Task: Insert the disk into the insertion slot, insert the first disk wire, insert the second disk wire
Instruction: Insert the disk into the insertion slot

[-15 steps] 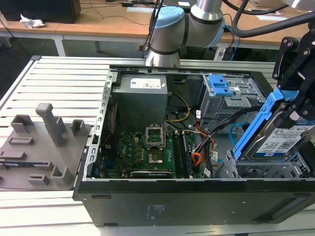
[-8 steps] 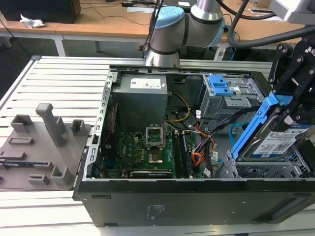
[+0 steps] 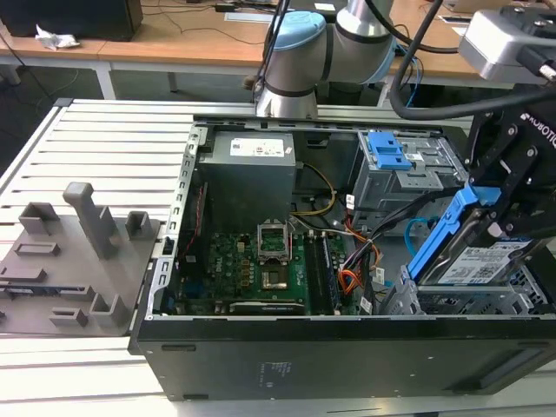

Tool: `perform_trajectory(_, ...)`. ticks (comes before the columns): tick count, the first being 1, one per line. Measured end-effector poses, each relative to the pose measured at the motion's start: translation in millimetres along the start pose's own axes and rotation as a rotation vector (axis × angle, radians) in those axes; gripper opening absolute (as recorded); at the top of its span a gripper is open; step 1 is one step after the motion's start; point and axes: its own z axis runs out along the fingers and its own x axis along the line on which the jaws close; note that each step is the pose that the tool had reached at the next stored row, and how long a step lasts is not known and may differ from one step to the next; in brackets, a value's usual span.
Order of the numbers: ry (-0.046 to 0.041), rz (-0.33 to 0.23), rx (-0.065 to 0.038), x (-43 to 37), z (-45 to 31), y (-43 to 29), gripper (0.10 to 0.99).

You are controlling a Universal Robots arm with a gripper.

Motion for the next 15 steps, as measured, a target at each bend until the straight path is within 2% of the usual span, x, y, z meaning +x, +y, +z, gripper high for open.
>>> perform_trajectory(8,0.0,0.0,0.0,0.1,10.8,-0.5,0.365)
perform_trajectory(14,0.0001,0.0,0.0,0.1,11.1,-0.5,0.365)
perform_trajectory(15,0.0001,0.0,0.0,0.1,11.1,-0.5,0.439)
